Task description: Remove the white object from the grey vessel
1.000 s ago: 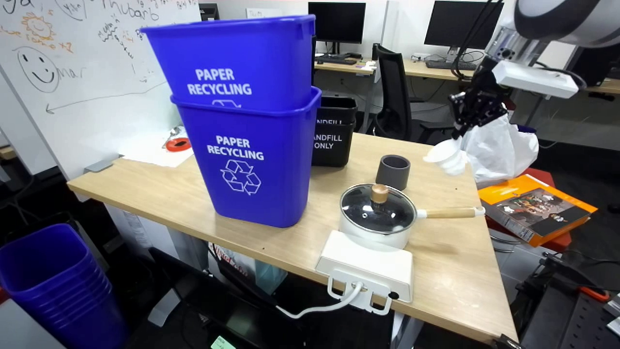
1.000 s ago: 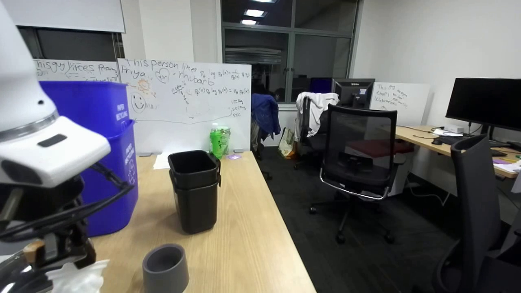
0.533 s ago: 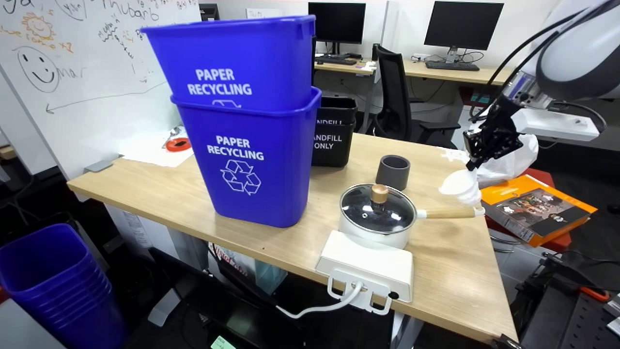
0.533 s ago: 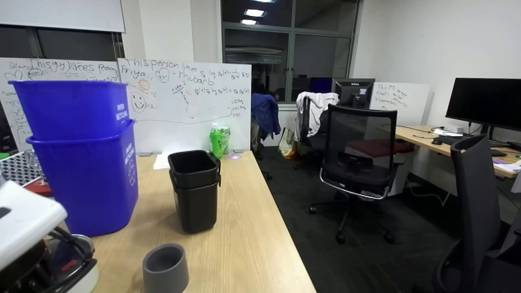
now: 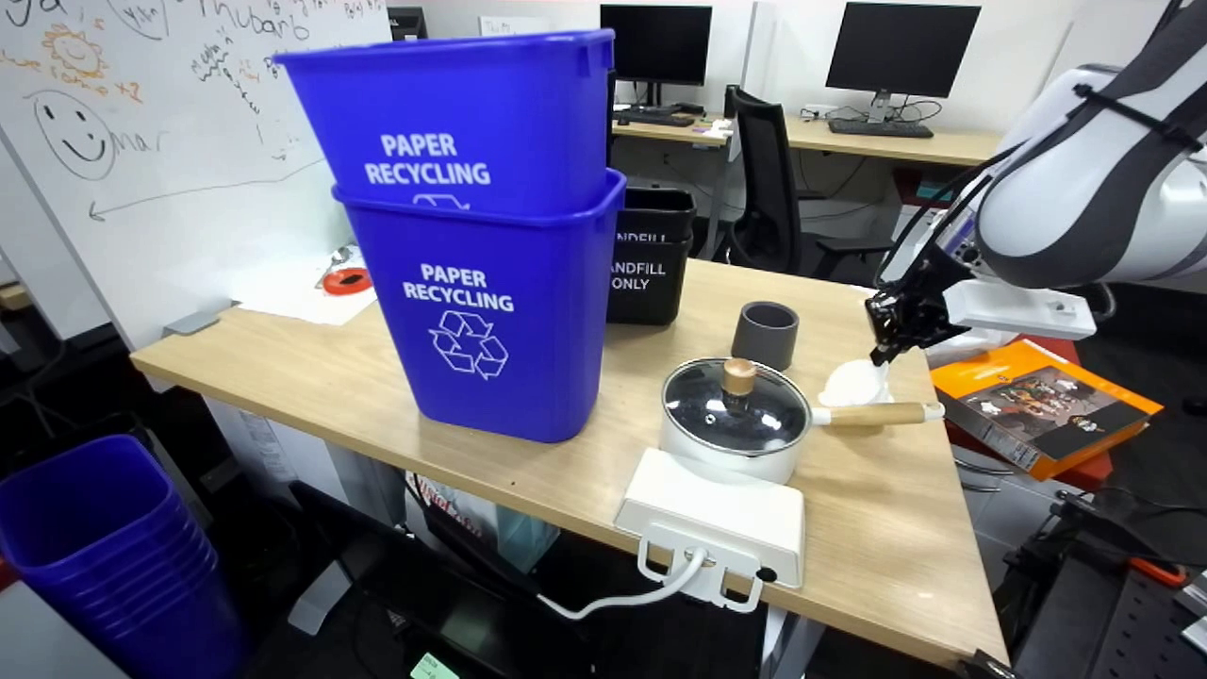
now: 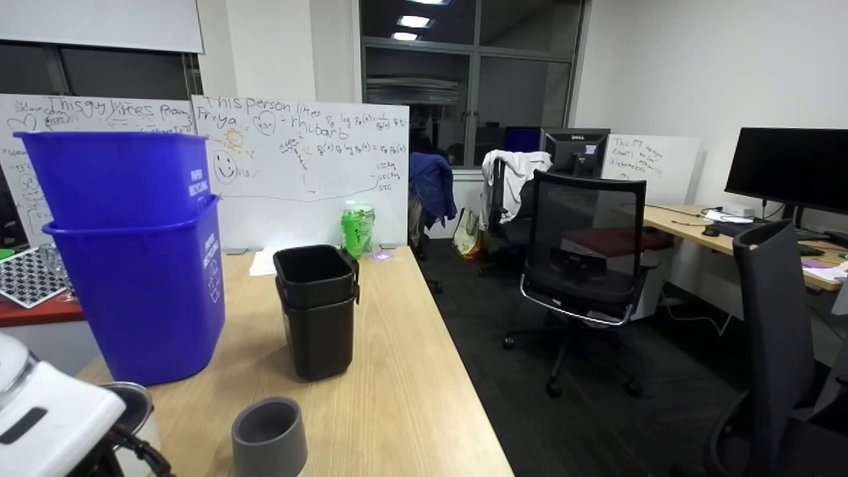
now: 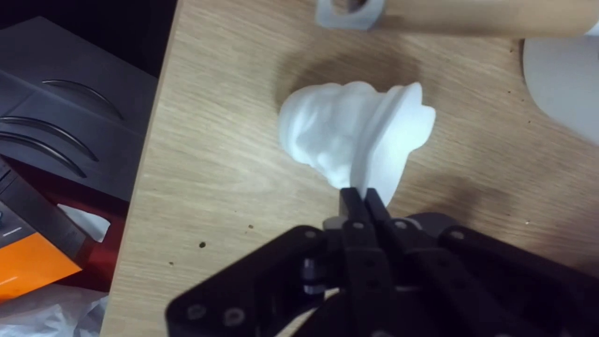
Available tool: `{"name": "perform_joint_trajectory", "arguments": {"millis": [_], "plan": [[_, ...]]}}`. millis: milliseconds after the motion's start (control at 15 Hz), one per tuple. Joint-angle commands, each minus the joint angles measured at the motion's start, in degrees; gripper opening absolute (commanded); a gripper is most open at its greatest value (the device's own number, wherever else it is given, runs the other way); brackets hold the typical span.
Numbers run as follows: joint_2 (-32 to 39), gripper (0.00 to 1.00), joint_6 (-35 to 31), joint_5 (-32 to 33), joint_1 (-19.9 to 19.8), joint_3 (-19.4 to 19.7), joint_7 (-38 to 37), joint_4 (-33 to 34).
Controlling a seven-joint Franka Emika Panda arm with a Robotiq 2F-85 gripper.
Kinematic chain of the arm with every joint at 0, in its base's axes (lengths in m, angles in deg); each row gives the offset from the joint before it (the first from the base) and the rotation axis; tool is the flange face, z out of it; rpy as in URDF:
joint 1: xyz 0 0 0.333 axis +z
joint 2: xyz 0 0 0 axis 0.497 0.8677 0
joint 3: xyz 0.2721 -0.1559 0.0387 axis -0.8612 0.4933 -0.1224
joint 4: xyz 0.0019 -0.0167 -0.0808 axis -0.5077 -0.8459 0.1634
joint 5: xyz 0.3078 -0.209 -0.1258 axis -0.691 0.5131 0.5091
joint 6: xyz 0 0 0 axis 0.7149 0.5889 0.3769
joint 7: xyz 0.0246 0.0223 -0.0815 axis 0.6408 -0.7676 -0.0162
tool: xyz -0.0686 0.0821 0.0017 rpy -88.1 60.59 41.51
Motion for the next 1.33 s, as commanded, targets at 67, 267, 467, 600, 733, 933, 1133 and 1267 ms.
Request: {"name": "perform_joint_trajectory", "arguments": {"millis": [67, 267, 467, 600, 733, 933, 1133, 1267], "plan": [[3.16, 0.12, -4.14, -5.51, -2.75, -7.98, 2.01, 0.84], [3.81, 0.41, -4.05, -5.95, -5.19, -11.97, 2.53, 1.86], [3.58, 0.64, -3.95, -5.03, -7.69, -13.00, 3.15, 2.12], [2.83, 0.77, -2.39, -5.39, -9.70, -14.17, 3.84, 2.97], [2.75, 0.67, -3.02, -4.51, -7.82, -12.32, 2.19, 2.52], [2.76, 0.78, -3.00, -4.51, -8.27, -12.93, 2.23, 2.68], [2.76, 0.78, -3.00, -4.51, -8.29, -12.97, 2.23, 2.68], [2.76, 0.78, -3.00, -4.51, -8.30, -12.97, 2.23, 2.68]]}}
